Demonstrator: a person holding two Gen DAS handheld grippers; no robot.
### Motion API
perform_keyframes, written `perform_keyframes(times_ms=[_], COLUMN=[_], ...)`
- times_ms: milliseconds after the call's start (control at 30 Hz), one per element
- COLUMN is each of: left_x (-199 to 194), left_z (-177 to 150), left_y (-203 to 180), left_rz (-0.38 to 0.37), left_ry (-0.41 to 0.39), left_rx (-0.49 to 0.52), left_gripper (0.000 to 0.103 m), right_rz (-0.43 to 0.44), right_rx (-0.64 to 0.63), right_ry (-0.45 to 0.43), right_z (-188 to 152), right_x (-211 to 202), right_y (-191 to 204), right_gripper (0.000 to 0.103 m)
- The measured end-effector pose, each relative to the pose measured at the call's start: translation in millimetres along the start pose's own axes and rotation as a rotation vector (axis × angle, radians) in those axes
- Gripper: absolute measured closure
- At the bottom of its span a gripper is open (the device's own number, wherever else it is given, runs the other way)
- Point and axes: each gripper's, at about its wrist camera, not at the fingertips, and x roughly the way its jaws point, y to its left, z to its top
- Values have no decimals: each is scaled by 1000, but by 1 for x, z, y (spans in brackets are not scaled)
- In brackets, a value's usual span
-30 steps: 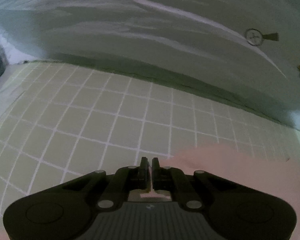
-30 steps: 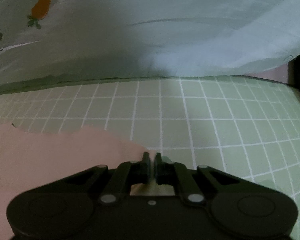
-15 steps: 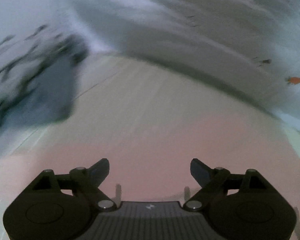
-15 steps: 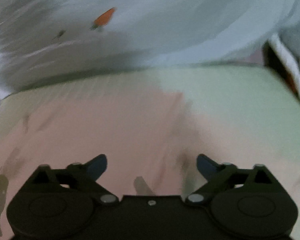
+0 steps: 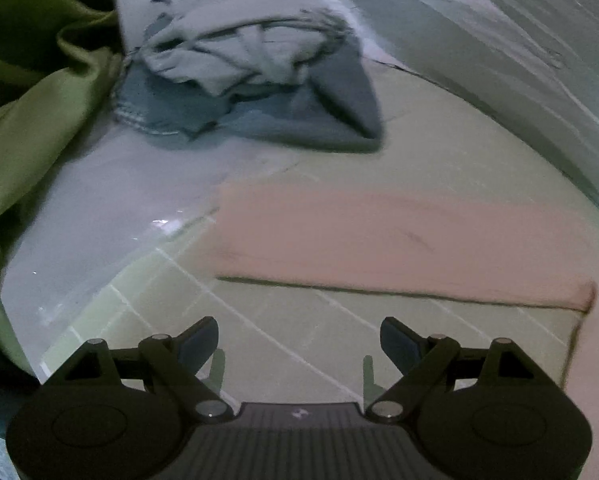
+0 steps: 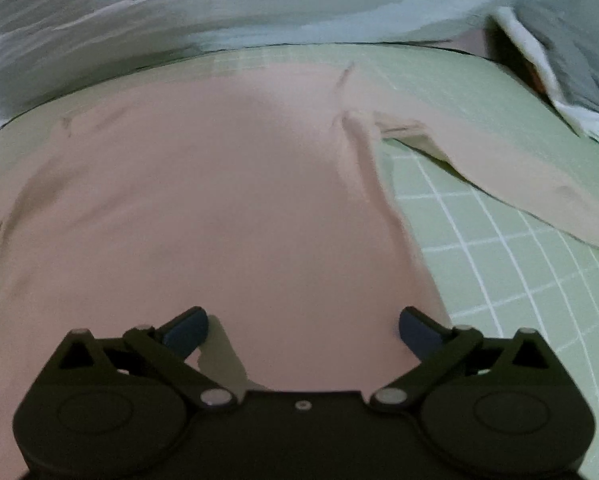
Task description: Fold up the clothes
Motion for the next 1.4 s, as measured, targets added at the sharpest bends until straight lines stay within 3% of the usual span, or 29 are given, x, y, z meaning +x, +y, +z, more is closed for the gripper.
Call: perform_keyframes(times_ms=[200, 433, 667, 833, 933, 967, 1000, 1033, 1100, 1167, 1300, 1400], left_x=[17, 42, 54, 57, 52, 50, 49, 48, 45, 33, 1, -19], left_z=[18, 42, 42, 42, 41, 42, 45, 49, 57, 60, 54, 37], left_y=[14, 16, 8, 4, 0, -2, -4, -6, -11, -22, -73, -121], left_rz=[-26, -44, -17, 1, -8, -19, -44, -69, -149, -222, -258, -372], left_ry=[12, 34, 40, 41, 18, 17, 38, 59, 96, 68, -7, 9], left_rx=[-8, 53, 133, 148, 159, 158, 137, 116, 49, 32, 138, 181], left_gripper=[15, 15, 8, 10, 31, 48, 76, 89, 94, 94, 94, 94], right_rz=[-49, -117, -135, -158, -172, -175, -175, -170, -149, -117, -68, -49], right_rx=[70, 172, 219, 269, 318, 337, 361, 391, 458, 529, 599, 574], right_ry=[29, 70, 137, 142, 113, 102, 91, 80, 56, 44, 35, 19], right_z=[-4, -5, -6, -13, -15, -15, -15, -14, -14, -15, -9, -2], right_x=[-4, -4, -10, -18, -25, -27, -29, -29, -29, -27, -24, -26], right_y=[5, 12, 12, 6, -4, -7, -13, -19, -32, -46, -69, -83], right_gripper=[0, 0, 0, 0, 0, 0, 0, 0, 0, 0, 0, 0])
